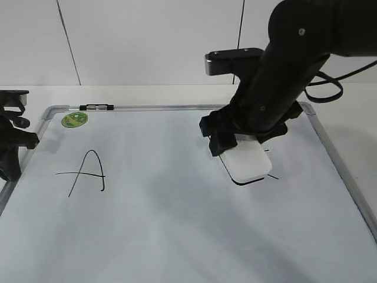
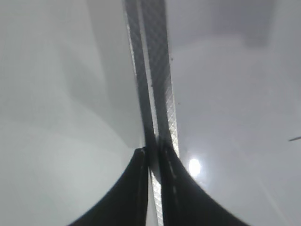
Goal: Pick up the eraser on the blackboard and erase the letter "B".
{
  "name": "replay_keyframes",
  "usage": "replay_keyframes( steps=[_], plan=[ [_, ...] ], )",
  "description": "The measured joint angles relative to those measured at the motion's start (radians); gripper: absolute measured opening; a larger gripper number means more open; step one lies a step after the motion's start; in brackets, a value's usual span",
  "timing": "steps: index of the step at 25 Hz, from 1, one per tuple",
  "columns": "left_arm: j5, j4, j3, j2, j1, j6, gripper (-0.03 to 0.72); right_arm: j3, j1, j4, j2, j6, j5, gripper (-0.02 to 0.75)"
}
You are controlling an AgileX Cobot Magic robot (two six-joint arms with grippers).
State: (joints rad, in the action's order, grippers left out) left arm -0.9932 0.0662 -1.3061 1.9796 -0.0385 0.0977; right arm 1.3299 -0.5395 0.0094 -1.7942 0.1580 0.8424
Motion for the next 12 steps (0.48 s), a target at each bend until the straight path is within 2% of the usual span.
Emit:
replay_keyframes(
  steps=[4,12],
  plan=[
    [0.0,0.0,0.0,0.0,0.0,0.0,0.021,0.002,0.032,0.007,0.039,0.01,0.014,0.519],
    [-0.002,0.002,0.0,0.0,0.0,0.0,0.021,0.011,0.225,0.009,0.041,0.022,0.115,0.519]
  ],
)
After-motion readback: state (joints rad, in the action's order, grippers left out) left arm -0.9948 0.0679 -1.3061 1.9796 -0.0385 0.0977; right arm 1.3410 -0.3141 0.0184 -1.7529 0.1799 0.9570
